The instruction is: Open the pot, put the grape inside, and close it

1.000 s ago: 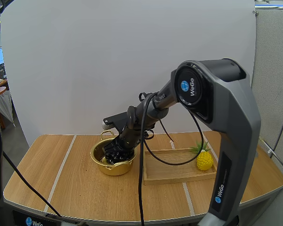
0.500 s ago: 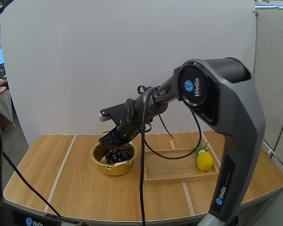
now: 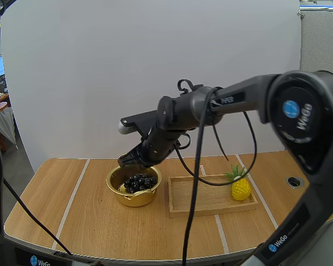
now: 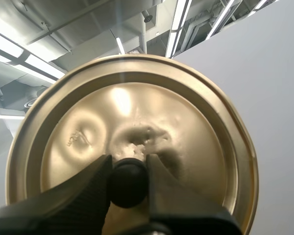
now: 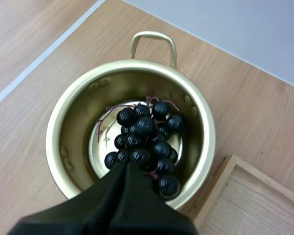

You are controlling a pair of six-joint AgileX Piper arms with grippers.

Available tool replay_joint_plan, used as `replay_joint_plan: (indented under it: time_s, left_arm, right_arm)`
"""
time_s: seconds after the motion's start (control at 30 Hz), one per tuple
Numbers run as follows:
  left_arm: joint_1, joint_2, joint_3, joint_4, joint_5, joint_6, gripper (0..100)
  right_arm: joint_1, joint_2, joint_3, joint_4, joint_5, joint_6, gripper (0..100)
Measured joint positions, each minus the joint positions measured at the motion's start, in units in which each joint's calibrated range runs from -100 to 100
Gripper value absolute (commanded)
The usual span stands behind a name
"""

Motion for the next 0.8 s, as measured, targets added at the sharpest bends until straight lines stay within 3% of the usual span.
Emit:
replay_joint_plan:
  time_s: [0.3, 0.8]
  left_arm:
    - [0.0, 0.0, 0.0, 0.0, 0.0, 0.0, 0]
    - [0.0, 0.0, 0.0, 0.0, 0.0, 0.0, 0]
  right_arm:
    - [0.0, 2.81, 2.06, 0.0, -1.38, 0.0, 0]
    - [0.0, 15.28, -0.48, -0.48, -13.32, -0.29, 0]
